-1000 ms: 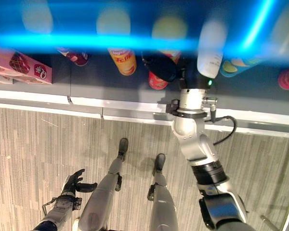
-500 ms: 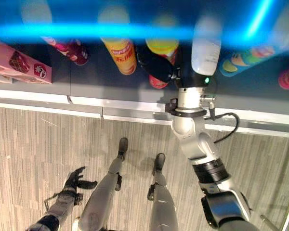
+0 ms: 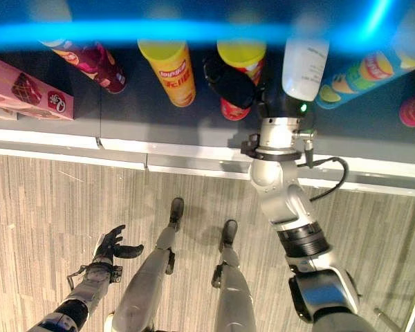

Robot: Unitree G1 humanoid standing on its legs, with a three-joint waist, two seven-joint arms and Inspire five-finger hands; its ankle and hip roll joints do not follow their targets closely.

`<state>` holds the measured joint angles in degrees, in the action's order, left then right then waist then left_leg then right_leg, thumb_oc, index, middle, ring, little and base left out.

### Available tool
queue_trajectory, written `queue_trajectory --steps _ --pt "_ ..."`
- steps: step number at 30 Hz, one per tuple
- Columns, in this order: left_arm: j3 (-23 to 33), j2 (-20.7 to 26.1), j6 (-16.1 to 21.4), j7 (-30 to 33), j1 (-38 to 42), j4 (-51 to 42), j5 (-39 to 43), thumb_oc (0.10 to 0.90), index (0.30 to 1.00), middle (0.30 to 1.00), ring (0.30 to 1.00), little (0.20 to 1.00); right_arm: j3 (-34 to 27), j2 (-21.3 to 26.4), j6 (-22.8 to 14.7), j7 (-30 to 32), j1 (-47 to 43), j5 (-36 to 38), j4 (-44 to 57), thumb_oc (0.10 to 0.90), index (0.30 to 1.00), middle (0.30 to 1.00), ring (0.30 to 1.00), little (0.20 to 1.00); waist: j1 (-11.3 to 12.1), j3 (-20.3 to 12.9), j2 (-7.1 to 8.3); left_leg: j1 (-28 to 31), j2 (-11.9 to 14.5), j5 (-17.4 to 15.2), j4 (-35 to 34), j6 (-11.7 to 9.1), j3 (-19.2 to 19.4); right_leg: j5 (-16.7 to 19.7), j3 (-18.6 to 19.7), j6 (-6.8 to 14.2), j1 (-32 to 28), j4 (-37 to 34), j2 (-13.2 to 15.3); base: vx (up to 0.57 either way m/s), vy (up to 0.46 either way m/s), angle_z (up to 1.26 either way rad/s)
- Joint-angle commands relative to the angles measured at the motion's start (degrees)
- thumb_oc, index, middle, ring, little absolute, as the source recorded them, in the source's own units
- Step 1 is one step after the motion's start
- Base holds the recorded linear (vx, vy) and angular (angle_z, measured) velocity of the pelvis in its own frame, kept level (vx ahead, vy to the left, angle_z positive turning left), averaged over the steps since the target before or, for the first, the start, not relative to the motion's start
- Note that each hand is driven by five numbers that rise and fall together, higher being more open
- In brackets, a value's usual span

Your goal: Put the goods on the table back onto the shelves and tidy them up.

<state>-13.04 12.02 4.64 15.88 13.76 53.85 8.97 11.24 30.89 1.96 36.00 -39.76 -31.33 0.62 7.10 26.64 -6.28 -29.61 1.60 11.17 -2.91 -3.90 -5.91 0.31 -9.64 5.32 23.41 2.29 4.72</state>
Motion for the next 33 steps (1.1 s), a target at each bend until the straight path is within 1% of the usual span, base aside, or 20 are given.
queue_trajectory --steps 1,3,4,5,6,26,33 --pt "0.3 2.73 -0.35 0.71 -3.68 0.69 0.31 0.8 0.9 0.9 0.9 0.9 -2.25 0.39 -2.81 4.26 -1.34 -2.62 5.62 0.4 0.3 0.3 0.3 0.3 -0.14 -3.98 1.83 -2.58 4.32 -6.65 5.18 -5.08 0.54 -6.41 -1.31 7.4 -2.0 6.75 7.38 0.0 0.0 0.0" --pt "0.34 2.74 -0.41 0.72 -3.58 0.76 0.2 0.8 0.9 0.9 0.9 0.9 -2.2 0.28 -2.85 4.19 -1.17 -2.56 5.57 0.588 0.582 0.582 0.582 0.582 -0.22 -4.0 1.81 -2.55 4.36 -6.59 5.07 -5.11 0.58 -6.4 -1.24 7.42 -2.0 6.77 7.35 0.0 0.0 0.0" --pt "0.37 2.76 -0.42 0.8 -3.5 0.76 0.2 0.8 0.9 0.9 0.9 0.9 -2.16 0.22 -2.89 4.15 -1.04 -2.51 5.55 0.604 0.606 0.606 0.606 0.606 -0.24 -3.99 1.82 -2.49 4.38 -6.56 4.99 -5.12 0.6 -6.4 -1.19 7.42 -2.02 6.78 7.36 0.0 0.0 0.0" --pt "0.44 2.73 -0.43 0.85 -3.46 0.81 0.24 0.8 0.9 0.9 0.9 0.9 -2.02 0.18 -2.96 4.07 -0.8 -2.42 5.58 0.767 0.851 0.851 0.851 0.851 -0.3 -3.99 1.77 -2.4 4.42 -6.57 4.92 -5.12 0.64 -6.42 -1.13 7.39 -2.03 6.85 7.37 0.0 0.0 0.0" --pt "0.44 2.66 -0.37 0.96 -3.49 0.8 0.07 0.8 0.9 0.9 0.9 0.9 -1.91 0.12 -2.98 3.88 -0.38 -2.42 5.58 0.8 0.9 0.9 0.9 0.9 -0.34 -4.05 1.75 -2.3 4.39 -6.64 4.95 -5.09 0.72 -6.46 -1.05 7.36 -2.11 6.88 7.33 0.0 0.0 0.0" --pt "0.48 3.09 -0.4 1.14 -3.11 0.39 -0.13 0.8 0.9 0.9 0.9 0.9 -0.06 -1.15 -4.42 2.17 0.43 -1.38 6.6 0.8 0.9 0.9 0.9 0.9 -0.38 -4.6 1.79 -1.23 4.49 -6.78 5.04 -4.99 1.14 -6.4 -0.86 7.45 -2.84 6.94 7.47 0.0 0.0 0.0" --pt "0.44 3.18 -0.6 0.89 -3.11 0.61 -0.02 0.8 0.9 0.9 0.9 0.9 0.85 -1.2 -5.13 0.94 1.09 -0.92 7.74 0.8 0.9 0.9 0.9 0.9 -0.48 -5.07 2.07 -0.21 4.7 -6.67 4.77 -5.12 1.13 -6.35 -0.76 7.5 -3.87 6.77 7.53 0.0 0.0 0.0"
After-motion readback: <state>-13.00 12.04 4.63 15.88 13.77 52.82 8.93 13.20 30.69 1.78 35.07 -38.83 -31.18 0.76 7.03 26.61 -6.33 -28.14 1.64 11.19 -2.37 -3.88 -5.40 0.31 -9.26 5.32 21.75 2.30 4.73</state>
